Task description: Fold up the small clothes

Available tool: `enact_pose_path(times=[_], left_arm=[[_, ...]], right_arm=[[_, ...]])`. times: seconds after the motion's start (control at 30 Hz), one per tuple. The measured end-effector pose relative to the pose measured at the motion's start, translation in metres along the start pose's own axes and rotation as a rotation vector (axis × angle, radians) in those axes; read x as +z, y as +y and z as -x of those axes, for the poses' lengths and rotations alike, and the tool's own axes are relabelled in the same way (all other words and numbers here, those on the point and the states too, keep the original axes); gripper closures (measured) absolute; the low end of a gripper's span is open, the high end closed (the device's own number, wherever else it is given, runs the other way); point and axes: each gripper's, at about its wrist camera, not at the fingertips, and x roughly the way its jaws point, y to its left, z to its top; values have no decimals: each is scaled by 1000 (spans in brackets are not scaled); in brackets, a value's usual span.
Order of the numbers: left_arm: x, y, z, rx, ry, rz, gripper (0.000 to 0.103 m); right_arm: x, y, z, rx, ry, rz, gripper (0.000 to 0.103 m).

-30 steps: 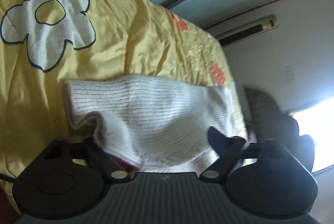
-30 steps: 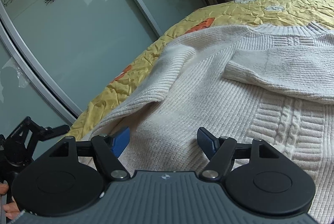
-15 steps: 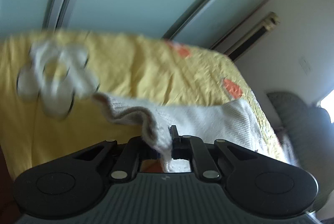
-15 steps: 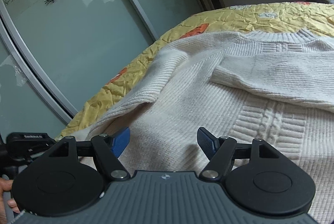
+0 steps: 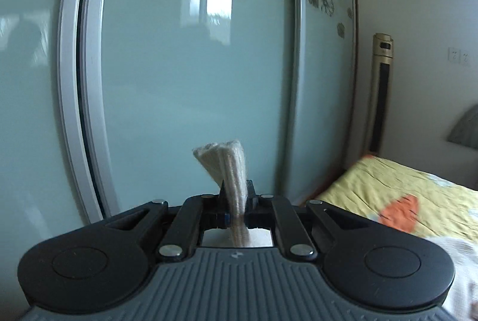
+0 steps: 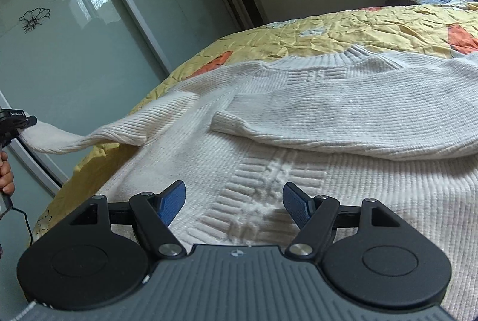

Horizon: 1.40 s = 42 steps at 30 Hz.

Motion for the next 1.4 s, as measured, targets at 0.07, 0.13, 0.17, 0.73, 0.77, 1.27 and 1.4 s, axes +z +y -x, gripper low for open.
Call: enact_pose_path(times=[0.07, 0.13, 0.17, 0.73, 0.77, 1.27, 1.4], left_arm=[[13, -9, -8, 30, -32, -20, 95], [27, -19, -16, 51, -57, -20, 95], [32, -24, -20, 53, -64, -13, 95], [-35, -189, 83, -620, 68, -206, 95], [-43, -195, 88, -648, 77, -216, 95], [-148, -240, 117, -907, 320, -469, 74], [-152, -231, 135, -964, 256, -492, 9]], right_arm=[[-1, -7, 2, -2, -5, -19, 27], [0, -10, 4, -7, -12, -25, 27], [0, -11, 6, -9, -15, -26, 27], [2, -39, 20, -62, -61, -71, 28], [3, -41, 22, -68, -69, -79, 27], [39, -108, 3, 209, -81, -416, 23], [46, -113, -24, 244, -42, -465, 24]])
